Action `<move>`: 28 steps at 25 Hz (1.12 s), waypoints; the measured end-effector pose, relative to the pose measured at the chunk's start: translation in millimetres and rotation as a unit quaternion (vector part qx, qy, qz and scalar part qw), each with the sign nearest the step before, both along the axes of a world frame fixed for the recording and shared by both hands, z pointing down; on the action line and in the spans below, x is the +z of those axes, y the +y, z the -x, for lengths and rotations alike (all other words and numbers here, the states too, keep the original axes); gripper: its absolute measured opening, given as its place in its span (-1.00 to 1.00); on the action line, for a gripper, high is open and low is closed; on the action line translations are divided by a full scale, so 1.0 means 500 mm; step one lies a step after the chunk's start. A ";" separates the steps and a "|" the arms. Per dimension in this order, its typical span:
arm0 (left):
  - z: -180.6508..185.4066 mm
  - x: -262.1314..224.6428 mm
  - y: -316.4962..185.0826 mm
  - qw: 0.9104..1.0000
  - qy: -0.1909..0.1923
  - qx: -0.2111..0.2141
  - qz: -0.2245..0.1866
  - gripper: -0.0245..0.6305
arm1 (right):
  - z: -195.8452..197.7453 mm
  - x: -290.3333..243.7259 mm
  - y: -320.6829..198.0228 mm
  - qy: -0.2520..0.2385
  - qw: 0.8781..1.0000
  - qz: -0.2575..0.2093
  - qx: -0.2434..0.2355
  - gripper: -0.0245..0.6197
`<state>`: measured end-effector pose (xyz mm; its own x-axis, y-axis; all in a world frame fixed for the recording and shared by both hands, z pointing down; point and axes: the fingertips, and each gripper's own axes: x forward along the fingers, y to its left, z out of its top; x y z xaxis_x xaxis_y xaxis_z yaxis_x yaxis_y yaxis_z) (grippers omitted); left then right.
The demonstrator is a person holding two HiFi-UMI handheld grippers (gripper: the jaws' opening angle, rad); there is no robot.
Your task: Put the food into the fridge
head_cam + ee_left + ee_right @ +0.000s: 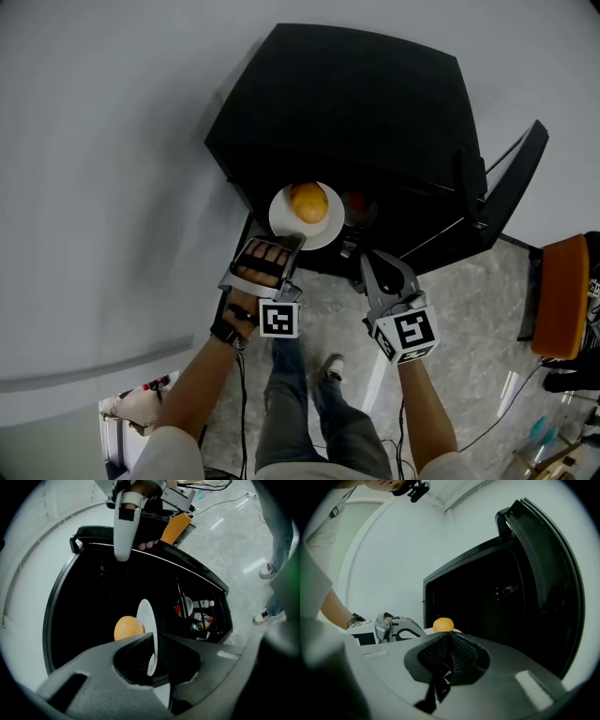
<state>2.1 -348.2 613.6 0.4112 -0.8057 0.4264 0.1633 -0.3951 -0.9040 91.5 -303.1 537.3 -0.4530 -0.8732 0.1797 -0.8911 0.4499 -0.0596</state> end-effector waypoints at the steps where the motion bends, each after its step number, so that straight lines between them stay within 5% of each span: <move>1: 0.002 0.008 -0.005 1.000 0.002 -0.002 -0.002 -0.87 | 0.004 0.009 -0.001 -0.001 1.000 0.003 0.000 -0.90; 14: -0.014 0.090 -0.052 0.999 0.010 0.025 -0.042 -0.87 | 0.005 0.100 -0.039 -0.019 0.999 0.004 0.030 -0.90; 28: -0.003 0.201 -0.066 1.000 0.008 0.006 -0.026 -0.87 | 0.008 0.155 -0.039 -0.016 0.999 0.012 0.041 -0.90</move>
